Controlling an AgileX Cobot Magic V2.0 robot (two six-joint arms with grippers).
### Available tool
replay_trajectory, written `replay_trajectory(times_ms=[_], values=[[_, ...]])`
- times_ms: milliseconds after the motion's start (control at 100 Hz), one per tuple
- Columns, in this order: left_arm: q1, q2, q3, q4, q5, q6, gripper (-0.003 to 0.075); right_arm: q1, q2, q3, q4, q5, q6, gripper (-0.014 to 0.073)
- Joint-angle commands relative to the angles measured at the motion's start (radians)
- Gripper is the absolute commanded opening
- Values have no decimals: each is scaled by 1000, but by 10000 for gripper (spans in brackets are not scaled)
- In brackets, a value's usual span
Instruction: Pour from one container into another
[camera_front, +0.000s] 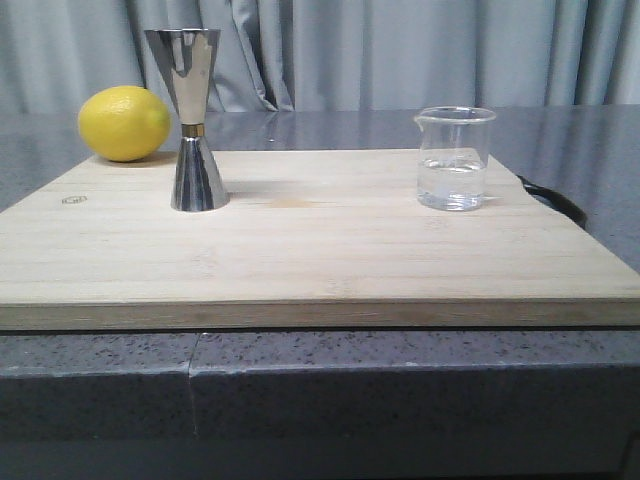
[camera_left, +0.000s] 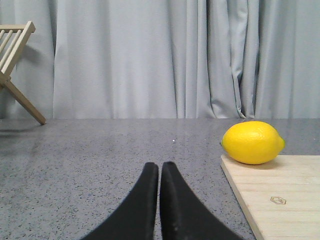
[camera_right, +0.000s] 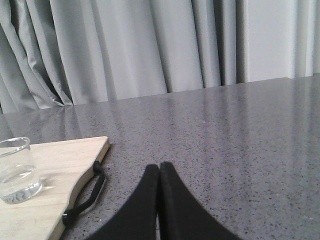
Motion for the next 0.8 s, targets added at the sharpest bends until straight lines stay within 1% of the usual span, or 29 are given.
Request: replay_trajectory(times_ms=[0, 680, 790], values=[[-4, -28, 15, -1, -78, -9, -19, -6, -17, 26, -8, -74, -8, -70], [-4, -28, 15, -1, -78, -9, -19, -6, -17, 26, -8, -74, -8, -70], [-4, -28, 15, -1, -78, -9, -19, -6, -17, 26, -8, -92, -8, -70]])
